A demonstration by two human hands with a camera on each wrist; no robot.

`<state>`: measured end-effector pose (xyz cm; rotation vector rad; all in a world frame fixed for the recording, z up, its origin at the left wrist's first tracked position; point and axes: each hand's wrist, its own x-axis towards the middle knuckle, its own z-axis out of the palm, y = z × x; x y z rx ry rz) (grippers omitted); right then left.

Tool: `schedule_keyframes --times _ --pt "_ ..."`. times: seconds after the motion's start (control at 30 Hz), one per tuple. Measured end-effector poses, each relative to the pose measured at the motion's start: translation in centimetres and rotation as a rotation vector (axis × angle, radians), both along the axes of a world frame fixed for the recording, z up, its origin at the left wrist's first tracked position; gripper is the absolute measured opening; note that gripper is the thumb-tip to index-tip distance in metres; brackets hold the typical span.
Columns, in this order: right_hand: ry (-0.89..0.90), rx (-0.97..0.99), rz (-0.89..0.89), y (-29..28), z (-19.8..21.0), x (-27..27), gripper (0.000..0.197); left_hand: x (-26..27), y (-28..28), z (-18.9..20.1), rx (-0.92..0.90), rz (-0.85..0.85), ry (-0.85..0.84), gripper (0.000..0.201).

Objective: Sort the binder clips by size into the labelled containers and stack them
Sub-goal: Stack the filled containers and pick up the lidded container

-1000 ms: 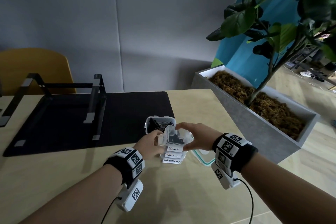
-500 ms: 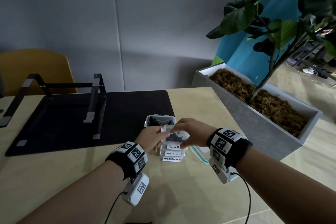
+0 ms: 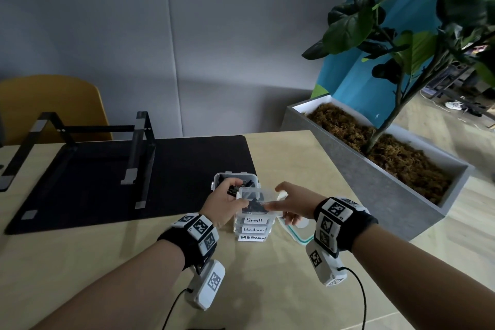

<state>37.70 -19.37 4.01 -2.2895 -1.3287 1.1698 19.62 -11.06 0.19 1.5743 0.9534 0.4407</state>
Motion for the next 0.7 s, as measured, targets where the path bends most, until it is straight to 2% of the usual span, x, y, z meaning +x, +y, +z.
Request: schedule_keyframes --times 0.3,0.4,0.47,0.53,0.6,0.7 --pt "-0.037 0.050 0.095 0.6 0.3 -0.4 0.049 -0.3 -0.6 0.5 -0.013 -0.028 -0.025 0.030" --pt "-0.001 0.040 0.101 0.7 0.2 -0.2 0.042 -0.3 -0.6 0.8 -0.035 -0.048 -0.016 0.031" --pt "0.073 0.057 0.043 0.6 -0.3 0.1 0.034 -0.3 -0.3 0.6 -0.029 -0.065 0.000 0.032" --pt "0.140 0.074 -0.074 0.2 -1.2 0.4 0.037 -0.3 0.0 0.4 -0.006 -0.091 0.032 0.032" --pt "0.129 0.084 -0.157 -0.2 -2.1 0.4 0.045 -0.4 0.1 0.2 0.012 -0.111 0.058 0.036" --pt "-0.057 0.074 -0.165 -0.7 -3.5 0.3 0.052 -0.5 0.0 0.3 0.034 -0.139 0.073 0.039"
